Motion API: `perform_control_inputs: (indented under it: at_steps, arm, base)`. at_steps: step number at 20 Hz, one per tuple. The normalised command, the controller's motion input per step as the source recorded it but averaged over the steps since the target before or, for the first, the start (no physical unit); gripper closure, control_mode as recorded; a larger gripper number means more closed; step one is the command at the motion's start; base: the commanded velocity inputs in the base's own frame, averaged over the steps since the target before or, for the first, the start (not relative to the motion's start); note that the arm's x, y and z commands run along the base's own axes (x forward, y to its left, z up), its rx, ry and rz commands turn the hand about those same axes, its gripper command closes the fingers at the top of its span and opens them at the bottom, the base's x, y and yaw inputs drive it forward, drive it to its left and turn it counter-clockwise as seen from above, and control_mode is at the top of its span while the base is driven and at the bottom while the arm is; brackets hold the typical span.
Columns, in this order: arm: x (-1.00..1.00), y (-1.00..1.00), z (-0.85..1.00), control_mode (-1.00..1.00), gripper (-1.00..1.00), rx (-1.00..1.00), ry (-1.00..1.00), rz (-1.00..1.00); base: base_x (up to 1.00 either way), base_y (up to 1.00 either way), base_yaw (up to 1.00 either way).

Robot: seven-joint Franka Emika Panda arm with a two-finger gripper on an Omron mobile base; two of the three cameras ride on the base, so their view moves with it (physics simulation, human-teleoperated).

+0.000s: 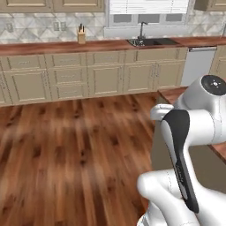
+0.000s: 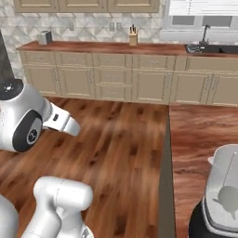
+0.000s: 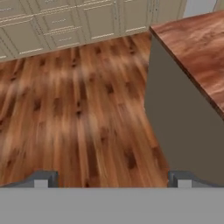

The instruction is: Grab the garlic and lime from the fridge, place them in the blender, close the lid, and turn on the blender to create a marinade.

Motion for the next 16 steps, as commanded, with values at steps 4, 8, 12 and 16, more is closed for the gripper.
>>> perform_control_inputs:
  at_steps: [4,8,12,16]
  arm:
    - [0.00,0.00,0.00,1.00,-1.00,0.00,0.00,0.00]
    - [0.00,0.00,0.00,1.00,-1.00,0.00,0.00,0.00]
    - [0.00,0.00,0.00,1.00,-1.00,0.00,0.00,0.00]
    - [0.00,0.00,0.00,1.00,-1.00,0.00,0.00,0.00]
  base:
    - [1.00,-0.01,-0.05]
    - [1.00,-0.01,-0.16]
    - [1.00,0.00,-0.22]
    - [1.00,0.00,-0.35]
